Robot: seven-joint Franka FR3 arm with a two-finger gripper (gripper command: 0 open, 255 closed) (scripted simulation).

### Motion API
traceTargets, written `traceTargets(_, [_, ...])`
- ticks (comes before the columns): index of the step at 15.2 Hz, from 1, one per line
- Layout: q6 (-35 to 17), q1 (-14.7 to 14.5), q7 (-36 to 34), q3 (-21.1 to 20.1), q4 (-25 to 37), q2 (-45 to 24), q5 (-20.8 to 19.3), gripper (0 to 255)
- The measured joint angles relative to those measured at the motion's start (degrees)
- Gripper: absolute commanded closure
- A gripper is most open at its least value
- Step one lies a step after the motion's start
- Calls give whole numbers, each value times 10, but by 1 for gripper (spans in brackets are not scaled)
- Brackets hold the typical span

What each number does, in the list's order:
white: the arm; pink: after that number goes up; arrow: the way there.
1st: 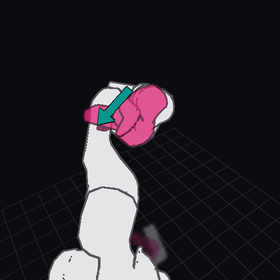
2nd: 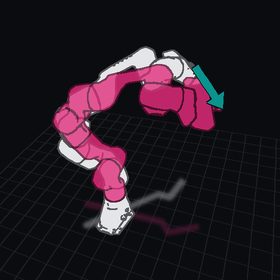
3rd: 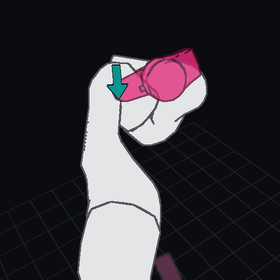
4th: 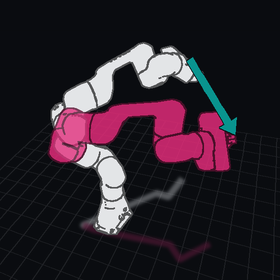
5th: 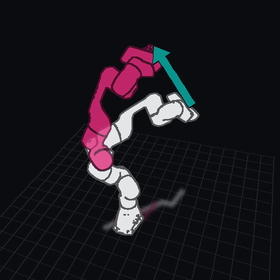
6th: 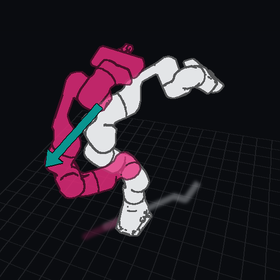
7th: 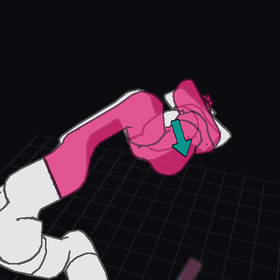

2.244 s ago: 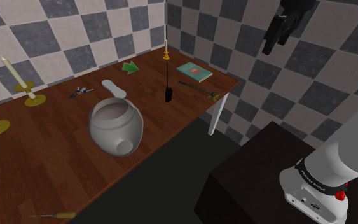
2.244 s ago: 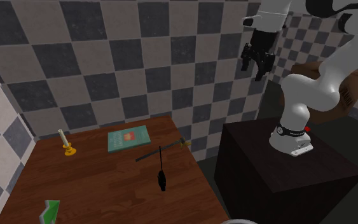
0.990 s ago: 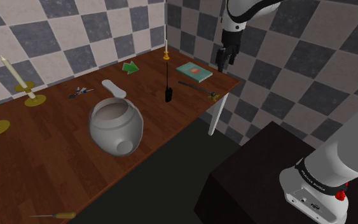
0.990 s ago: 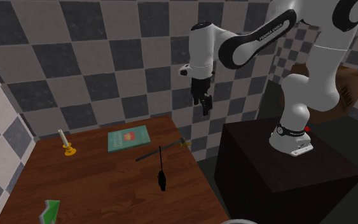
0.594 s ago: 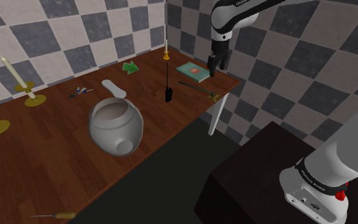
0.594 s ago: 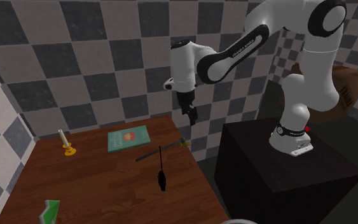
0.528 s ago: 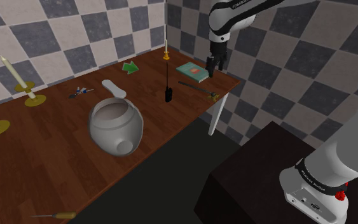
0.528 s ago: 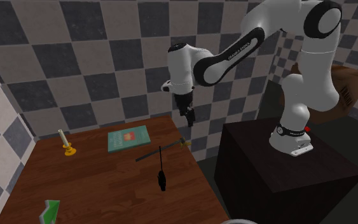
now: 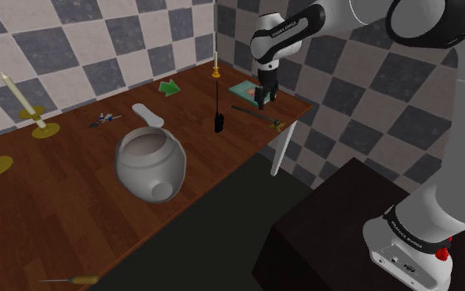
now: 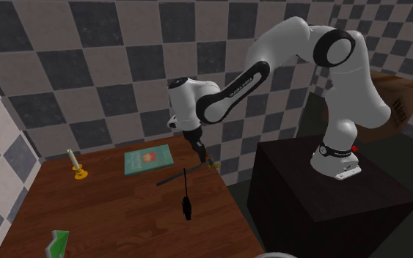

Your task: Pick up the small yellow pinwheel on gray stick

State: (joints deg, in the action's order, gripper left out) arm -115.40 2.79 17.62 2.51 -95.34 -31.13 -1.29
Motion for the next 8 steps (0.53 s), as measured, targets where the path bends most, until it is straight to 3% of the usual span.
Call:
traceTargets(5, [33, 5, 15, -5, 135, -123, 2, 0])
traceTargets(8, [29, 6, 17, -5, 157, -152, 2, 0])
